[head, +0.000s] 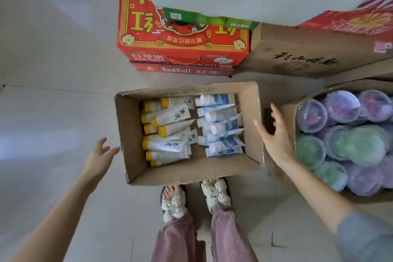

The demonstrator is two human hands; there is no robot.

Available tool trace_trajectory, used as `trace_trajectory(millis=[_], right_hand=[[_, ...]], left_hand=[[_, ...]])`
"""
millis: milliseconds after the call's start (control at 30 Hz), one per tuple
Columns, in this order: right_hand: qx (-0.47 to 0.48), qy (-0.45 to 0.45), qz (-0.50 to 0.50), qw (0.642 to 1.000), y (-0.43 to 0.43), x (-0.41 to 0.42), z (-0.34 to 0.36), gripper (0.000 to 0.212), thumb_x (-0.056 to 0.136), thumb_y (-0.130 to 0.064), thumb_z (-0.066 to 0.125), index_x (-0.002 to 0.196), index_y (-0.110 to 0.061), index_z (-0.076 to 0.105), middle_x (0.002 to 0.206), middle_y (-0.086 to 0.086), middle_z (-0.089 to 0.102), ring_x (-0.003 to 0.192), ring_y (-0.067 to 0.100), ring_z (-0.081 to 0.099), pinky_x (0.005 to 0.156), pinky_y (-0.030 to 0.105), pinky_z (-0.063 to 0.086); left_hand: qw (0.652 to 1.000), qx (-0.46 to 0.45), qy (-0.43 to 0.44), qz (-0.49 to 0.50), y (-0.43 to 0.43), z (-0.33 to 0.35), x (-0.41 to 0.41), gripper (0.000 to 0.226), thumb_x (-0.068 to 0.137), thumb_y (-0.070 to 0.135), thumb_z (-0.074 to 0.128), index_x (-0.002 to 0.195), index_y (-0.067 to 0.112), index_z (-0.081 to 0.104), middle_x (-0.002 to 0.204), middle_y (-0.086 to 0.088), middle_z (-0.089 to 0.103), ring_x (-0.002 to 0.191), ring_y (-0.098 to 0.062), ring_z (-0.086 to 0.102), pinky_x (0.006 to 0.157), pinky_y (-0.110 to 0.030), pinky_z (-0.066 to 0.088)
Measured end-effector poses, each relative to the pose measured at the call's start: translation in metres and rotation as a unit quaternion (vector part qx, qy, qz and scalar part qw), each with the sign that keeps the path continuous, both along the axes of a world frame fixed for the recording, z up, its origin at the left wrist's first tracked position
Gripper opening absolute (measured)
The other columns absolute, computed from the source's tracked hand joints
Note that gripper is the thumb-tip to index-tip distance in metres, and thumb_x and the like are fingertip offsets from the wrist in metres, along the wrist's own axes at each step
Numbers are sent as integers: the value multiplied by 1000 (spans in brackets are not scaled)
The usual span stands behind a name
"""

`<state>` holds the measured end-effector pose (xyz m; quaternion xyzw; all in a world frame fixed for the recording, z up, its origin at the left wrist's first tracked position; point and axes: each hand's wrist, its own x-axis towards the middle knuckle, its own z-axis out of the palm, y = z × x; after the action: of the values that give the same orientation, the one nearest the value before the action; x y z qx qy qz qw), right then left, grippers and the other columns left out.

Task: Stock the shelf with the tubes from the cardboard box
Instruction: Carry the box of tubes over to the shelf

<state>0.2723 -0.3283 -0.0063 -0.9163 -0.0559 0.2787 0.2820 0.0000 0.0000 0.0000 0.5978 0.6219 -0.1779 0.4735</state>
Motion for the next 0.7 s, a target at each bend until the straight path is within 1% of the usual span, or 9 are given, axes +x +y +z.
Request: trace_trajectory(millis=[67,167,233,300,367,433,533,600,700], right_hand=[[29,12,-52,998,0,3,-16,78,82,-63,55,147,-36,22,150,2,36,136,21,37,111,46,33],[37,50,-106,992,-3,6,-36,72,87,-46,60,148,-32,24,146,7,41,132,26,42,108,43,36],[38,66,-128,989,-3,9,-46,68,89,-35,62,147,-29,28,143,11,45,130,28,44,105,41,37],[31,67,-128,989,-3,12,-54,60,91,-25,61,145,-26,35,139,11,49,128,23,47,102,35,36],[24,58,-135,989,-4,13,-60,52,92,-17,59,141,-23,43,136,10,53,125,20,49,97,29,37],[29,60,-151,986,-5,11,-64,47,93,-14,57,139,-18,47,135,10,55,123,20,52,100,30,39],[37,85,-163,982,-4,8,-70,47,94,-13,57,139,-13,46,135,9,55,124,21,51,107,40,40],[32,99,-158,982,-2,7,-73,48,94,-11,56,140,-12,44,136,8,54,125,21,50,108,41,39],[15,106,-145,984,-2,10,-76,49,94,-10,54,142,-12,42,137,9,54,127,22,49,108,44,39]], left_hand=[[999,-10,-24,29,-1,-19,1,61,95,25,55,148,22,24,146,-17,38,130,-34,41,105,-49,35],[995,-15,-54,81,-3,-43,0,60,94,22,57,147,25,28,139,-15,45,126,-33,45,96,-46,38],[991,-13,-74,115,-5,-53,1,56,94,19,58,144,25,34,127,-11,52,115,-30,51,90,-43,40],[986,-10,-95,138,-8,-60,2,51,95,15,57,142,22,39,117,-11,58,101,-26,56,85,-42,43],[983,3,-107,152,-9,-67,0,47,95,11,54,140,17,42,111,-12,60,93,-24,57,81,-41,44],[980,13,-112,163,-11,-72,-2,43,95,8,53,137,16,45,110,-12,60,86,-21,59,75,-37,47],[981,11,-118,153,-13,-81,-3,40,93,9,57,133,14,49,109,-10,62,77,-14,62,58,-26,57],[982,27,-117,143,-13,-87,-3,39,92,7,59,129,13,51,105,-8,63,67,-9,66,49,-16,54],[984,53,-112,126,-12,-93,-4,38,91,4,59,128,12,51,95,-6,65,53,3,64,45,-13,51]])
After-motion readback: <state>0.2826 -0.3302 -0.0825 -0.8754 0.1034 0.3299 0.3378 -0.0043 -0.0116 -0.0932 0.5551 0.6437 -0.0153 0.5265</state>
